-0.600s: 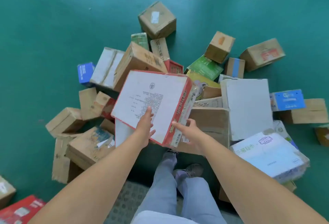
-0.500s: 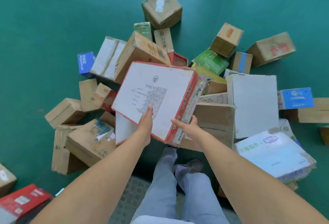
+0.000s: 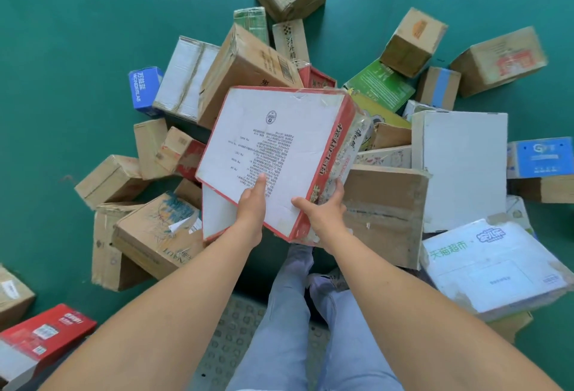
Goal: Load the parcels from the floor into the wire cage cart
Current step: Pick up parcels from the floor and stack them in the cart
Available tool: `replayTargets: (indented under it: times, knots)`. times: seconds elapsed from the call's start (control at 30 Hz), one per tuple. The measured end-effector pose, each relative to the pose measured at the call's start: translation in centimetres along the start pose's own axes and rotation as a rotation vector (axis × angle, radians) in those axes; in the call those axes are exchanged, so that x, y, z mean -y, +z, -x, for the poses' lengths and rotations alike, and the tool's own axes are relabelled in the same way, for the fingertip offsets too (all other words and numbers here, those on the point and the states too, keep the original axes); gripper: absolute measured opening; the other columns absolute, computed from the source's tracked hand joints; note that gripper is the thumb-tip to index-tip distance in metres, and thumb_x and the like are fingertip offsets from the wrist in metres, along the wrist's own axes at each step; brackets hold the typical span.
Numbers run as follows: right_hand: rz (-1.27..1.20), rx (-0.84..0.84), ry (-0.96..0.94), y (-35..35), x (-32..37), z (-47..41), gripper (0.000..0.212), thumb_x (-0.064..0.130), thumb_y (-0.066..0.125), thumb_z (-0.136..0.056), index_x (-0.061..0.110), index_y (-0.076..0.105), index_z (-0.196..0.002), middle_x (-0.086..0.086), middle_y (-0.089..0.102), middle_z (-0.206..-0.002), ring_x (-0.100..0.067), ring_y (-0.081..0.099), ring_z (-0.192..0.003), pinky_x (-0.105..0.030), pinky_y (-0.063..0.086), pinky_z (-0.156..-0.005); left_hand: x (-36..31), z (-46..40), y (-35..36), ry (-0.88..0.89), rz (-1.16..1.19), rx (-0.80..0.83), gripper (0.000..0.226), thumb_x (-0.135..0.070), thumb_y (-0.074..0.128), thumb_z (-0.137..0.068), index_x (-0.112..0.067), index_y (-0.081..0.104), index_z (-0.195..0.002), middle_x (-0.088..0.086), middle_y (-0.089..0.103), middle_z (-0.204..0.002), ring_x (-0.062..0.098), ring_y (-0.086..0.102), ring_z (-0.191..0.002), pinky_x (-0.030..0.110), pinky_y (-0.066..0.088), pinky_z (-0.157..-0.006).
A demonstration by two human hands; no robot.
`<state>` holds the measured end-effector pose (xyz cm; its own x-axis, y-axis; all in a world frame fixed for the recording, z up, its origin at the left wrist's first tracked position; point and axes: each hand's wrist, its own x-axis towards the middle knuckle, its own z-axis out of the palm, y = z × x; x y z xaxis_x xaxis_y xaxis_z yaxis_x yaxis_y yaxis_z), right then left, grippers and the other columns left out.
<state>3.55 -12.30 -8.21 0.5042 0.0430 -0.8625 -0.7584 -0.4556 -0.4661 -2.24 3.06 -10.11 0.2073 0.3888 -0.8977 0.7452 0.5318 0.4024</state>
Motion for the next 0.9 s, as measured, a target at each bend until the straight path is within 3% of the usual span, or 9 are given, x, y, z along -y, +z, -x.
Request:
replayTargets:
  times: [0.1,0.2,0.33,0.43,0.5,0.6,0.7,0.8,0.9]
  knots:
    - [-0.08,-0.018,-0.039,-1.9,2.3,0.7,0.111,0.041,0.083,-0.077,0.044,0.01,-0.159,-0.003,0.031,-0.138,-0.025,0.046,-0.108,-0.045,0.047,-0.101,-1.6,1.5,-0.2,0.011,0.018,-0.094,0.064,-0.082,0.063,-0.065,-0.037,0.061,-0.109,-0.002,0.052,-0.136,0.026,0.064,-0.112,0.05,0.057,-0.094]
    - [-0.168,-0.021,-0.037,-6.4,4.5,2.2,0.111,0.048,0.082,-0.065,0.047,0.018,-0.156,-0.003,0.047,-0.148,-0.029,0.058,-0.12,-0.055,0.051,-0.103,-4.3,3.9,-0.2,0.087,0.01,-0.199,0.049,-0.06,0.066,-0.089,-0.031,0.051,-0.125,-0.002,0.03,-0.142,0.027,0.053,-0.116,0.048,0.056,-0.095]
    - [-0.263,-0.011,-0.073,-14.0,5.5,6.7,0.084,0.034,0.077,-0.079,0.034,0.032,-0.15,-0.001,0.065,-0.131,-0.023,0.067,-0.107,-0.043,0.054,-0.086,-8.1,7.1,1.3,0.151,-0.099,-0.218,0.067,-0.046,0.065,-0.096,-0.03,0.032,-0.153,0.005,0.023,-0.16,0.032,0.046,-0.129,0.049,0.051,-0.105]
    - [-0.316,-0.037,-0.033,-19.5,4.3,10.5,0.071,0.043,0.074,-0.075,0.036,0.046,-0.139,-0.004,0.071,-0.122,-0.029,0.068,-0.109,-0.051,0.052,-0.099,-10.9,9.1,3.8,0.223,-0.287,-0.189,0.075,-0.043,0.065,-0.097,-0.031,0.024,-0.159,0.005,0.017,-0.164,0.034,0.041,-0.137,0.041,0.045,-0.096]
    - [-0.4,-0.074,0.04,-23.1,2.5,13.0,0.052,0.042,0.069,-0.086,0.03,0.051,-0.133,-0.009,0.069,-0.11,-0.031,0.066,-0.101,-0.047,0.053,-0.094,-12.8,10.3,6.0,0.328,-0.406,-0.171,0.081,-0.045,0.067,-0.093,-0.033,0.022,-0.16,0.002,0.013,-0.166,0.034,0.041,-0.138,0.041,0.043,-0.095]
    - [-0.546,-0.149,0.133,-27.3,-1.7,16.4,0.05,0.043,0.068,-0.089,0.02,0.055,-0.132,-0.013,0.066,-0.109,-0.034,0.065,-0.099,-0.043,0.054,-0.083,-14.8,10.1,10.0,0.378,-0.561,-0.111,0.1,-0.06,0.066,-0.075,-0.035,0.019,-0.159,0.001,0.017,-0.165,0.037,0.042,-0.139,0.052,0.041,-0.112]
    - [-0.721,-0.215,0.165,-29.4,-6.5,19.2,0.06,0.045,0.073,-0.083,0.02,0.055,-0.134,-0.019,0.068,-0.115,-0.037,0.067,-0.101,-0.043,0.057,-0.082,-15.9,9.9,14.9,0.401,-0.679,-0.095,0.111,-0.066,0.063,-0.064,-0.027,0.021,-0.159,0.008,0.028,-0.161,0.039,0.042,-0.14,0.054,0.04,-0.112]
    - [-0.906,-0.247,0.161,-30.2,-11.6,21.8,0.07,0.05,0.078,-0.075,0.022,0.055,-0.135,-0.022,0.07,-0.124,-0.039,0.068,-0.111,-0.053,0.056,-0.096,-15.1,13.8,20.3,0.436,-0.705,0.041,0.098,-0.056,0.069,-0.072,-0.017,0.032,-0.154,0.002,0.044,-0.135,0.028,0.055,-0.121,0.039,0.049,-0.095]
    - [-1.087,-0.288,0.185,-30.2,-17.0,24.2,0.064,0.054,0.071,-0.081,0.019,0.056,-0.133,-0.02,0.072,-0.12,-0.038,0.067,-0.115,-0.056,0.05,-0.104,-12.2,16.1,25.8,0.424,-0.828,0.177,0.082,-0.051,0.075,-0.079,-0.011,0.04,-0.141,0.007,0.058,-0.124,0.03,0.065,-0.106,0.04,0.056,-0.083]
